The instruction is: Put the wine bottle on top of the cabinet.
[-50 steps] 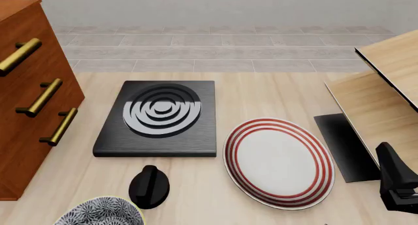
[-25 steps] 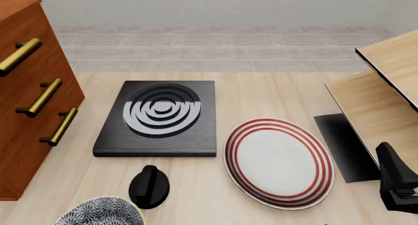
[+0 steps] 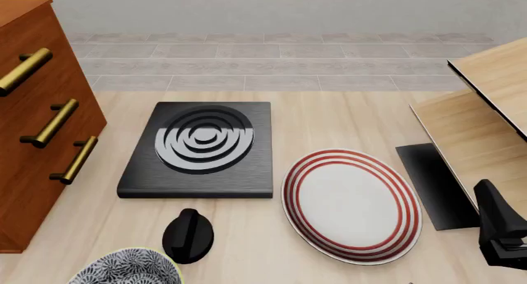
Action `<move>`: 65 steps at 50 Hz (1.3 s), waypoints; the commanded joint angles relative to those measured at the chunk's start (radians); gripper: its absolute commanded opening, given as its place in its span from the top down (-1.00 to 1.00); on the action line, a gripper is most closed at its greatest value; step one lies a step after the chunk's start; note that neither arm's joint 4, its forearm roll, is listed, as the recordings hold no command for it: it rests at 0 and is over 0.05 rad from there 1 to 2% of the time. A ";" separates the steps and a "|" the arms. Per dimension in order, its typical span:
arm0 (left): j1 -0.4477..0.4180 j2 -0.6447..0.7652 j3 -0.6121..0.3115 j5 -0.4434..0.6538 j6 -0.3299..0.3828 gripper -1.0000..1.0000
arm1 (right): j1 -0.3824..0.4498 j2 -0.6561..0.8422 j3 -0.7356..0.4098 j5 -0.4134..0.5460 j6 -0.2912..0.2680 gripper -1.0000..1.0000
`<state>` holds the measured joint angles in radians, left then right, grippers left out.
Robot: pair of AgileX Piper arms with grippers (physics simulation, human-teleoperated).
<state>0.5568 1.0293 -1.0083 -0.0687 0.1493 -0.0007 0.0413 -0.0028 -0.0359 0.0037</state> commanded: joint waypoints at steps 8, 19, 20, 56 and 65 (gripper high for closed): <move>0.001 -0.043 0.004 0.030 -0.003 -1.00 | 0.000 0.000 0.000 0.000 0.000 -1.00; 0.005 -0.090 0.005 0.066 -0.005 -1.00 | 0.000 0.000 0.000 0.000 0.000 -1.00; 0.003 -0.095 0.006 0.071 -0.006 -1.00 | 0.000 0.000 0.000 0.000 0.000 -1.00; -0.062 -0.338 -0.100 0.330 -0.044 -1.00 | 0.000 0.000 0.000 0.000 0.000 -1.00; -0.063 -0.362 -0.183 0.394 -0.052 -1.00 | 0.000 0.000 0.000 0.000 0.000 -1.00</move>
<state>0.5085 0.7029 -1.1175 0.2533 0.0999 -0.0006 0.0414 -0.0028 -0.0360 0.0037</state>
